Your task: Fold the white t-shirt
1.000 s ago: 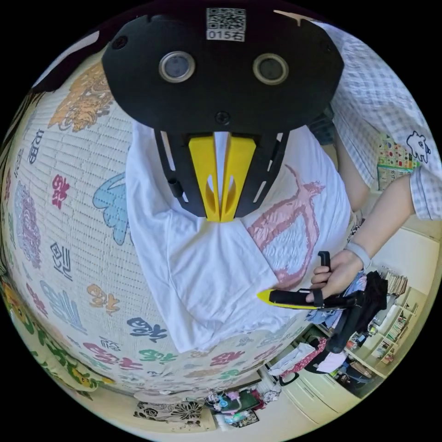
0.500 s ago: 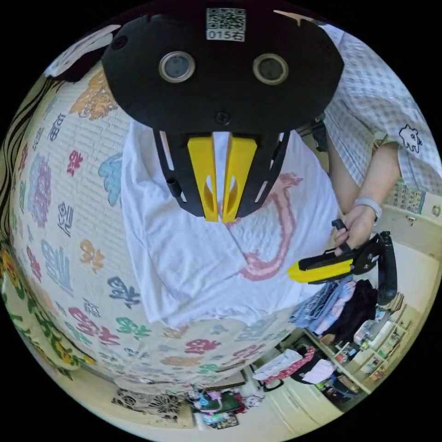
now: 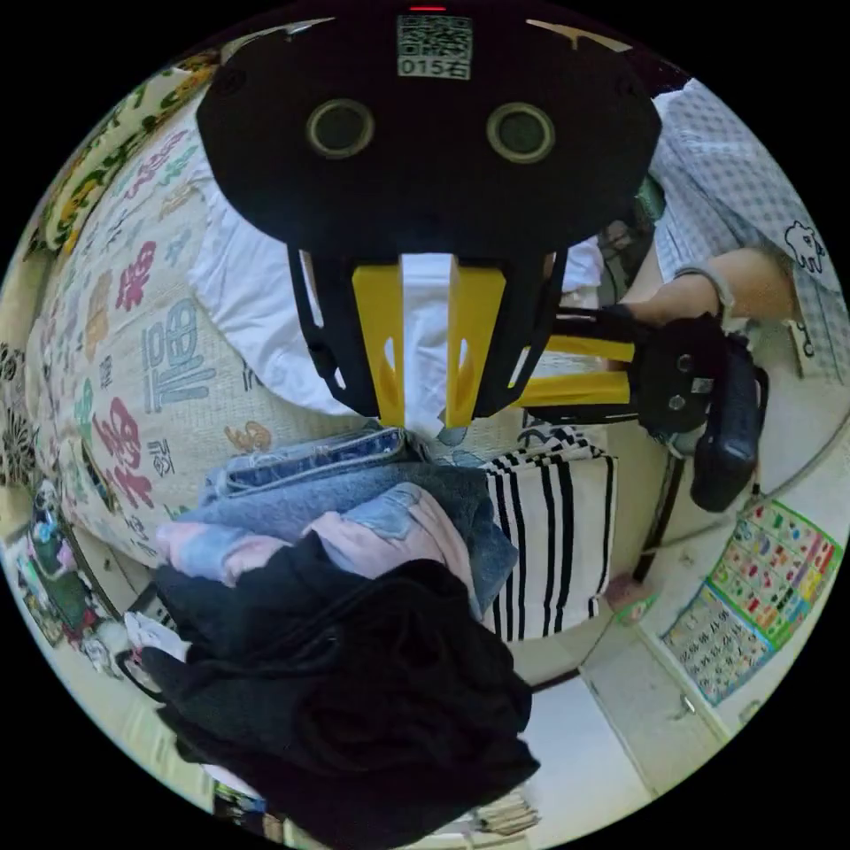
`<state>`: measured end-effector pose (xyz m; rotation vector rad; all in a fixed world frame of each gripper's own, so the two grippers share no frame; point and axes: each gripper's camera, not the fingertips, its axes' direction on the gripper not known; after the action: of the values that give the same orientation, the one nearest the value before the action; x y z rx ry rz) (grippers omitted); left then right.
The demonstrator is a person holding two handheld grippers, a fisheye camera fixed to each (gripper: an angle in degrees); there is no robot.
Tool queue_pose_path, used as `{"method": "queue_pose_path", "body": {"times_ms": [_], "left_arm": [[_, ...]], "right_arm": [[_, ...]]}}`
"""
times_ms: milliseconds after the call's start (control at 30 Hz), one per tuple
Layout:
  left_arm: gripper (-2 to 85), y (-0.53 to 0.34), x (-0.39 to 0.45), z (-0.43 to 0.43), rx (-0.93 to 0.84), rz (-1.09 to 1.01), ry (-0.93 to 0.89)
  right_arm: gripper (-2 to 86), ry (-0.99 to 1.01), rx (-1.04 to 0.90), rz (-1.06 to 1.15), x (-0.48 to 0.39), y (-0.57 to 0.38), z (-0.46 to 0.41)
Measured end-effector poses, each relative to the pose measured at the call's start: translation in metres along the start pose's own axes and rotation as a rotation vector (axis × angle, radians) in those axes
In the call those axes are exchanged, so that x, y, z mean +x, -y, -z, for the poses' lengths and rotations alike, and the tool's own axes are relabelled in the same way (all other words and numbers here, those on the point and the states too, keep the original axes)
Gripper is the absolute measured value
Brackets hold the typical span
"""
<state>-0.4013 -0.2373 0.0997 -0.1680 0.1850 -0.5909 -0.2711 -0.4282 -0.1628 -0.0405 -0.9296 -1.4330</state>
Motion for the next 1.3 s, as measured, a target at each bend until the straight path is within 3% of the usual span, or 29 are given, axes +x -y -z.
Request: {"method": "queue_pose_path", "body": {"times_ms": [167, 367, 567, 700, 800, 900, 1033, 1167, 1300], "left_arm": [[11.7, -0.005, -0.009, -0.014, -0.01, -0.012, -0.033], [10.5, -0.018, -0.022, -0.027, 0.007, -0.005, -0.056], [3.5, -0.031, -0.019, -0.025, 0.104, -0.09, -0.15], [1.2, -0.05, -0.002, 0.008, 0.227, -0.166, -0.127], [0.9, -0.068, 0.04, 0.038, 0.273, -0.344, -0.105], [1.5, -0.089, 0.092, 0.028, 0.212, -0.525, -0.119], [3.8, -0.121, 0.143, -0.038, 0.006, -0.708, -0.085], [5.0, -0.124, 0.145, -0.034, 0.005, -0.688, -0.19], [4.8, -0.105, 0.131, -0.039, 0.02, -0.614, -0.098]], "right_arm": [[-0.2, -0.053, -0.051, 0.014, -0.007, 0.019, -0.011], [-0.6, 0.035, 0.159, -0.072, 0.015, 0.0, 0.031], [-0.4, 0.163, 0.294, -0.192, 0.056, -0.022, 0.067], [-0.3, 0.196, 0.354, -0.268, 0.081, -0.047, 0.079], [0.0, 0.174, 0.385, -0.294, 0.095, -0.081, 0.088], [0.4, 0.168, 0.351, -0.417, 0.117, -0.133, 0.076], [2.5, 0.102, 0.069, -0.664, 0.139, -0.199, 0.023], [5.7, 0.118, 0.086, -0.727, 0.139, -0.224, 0.021], [6.9, 0.107, 0.124, -0.654, 0.143, -0.209, 0.025]]}}
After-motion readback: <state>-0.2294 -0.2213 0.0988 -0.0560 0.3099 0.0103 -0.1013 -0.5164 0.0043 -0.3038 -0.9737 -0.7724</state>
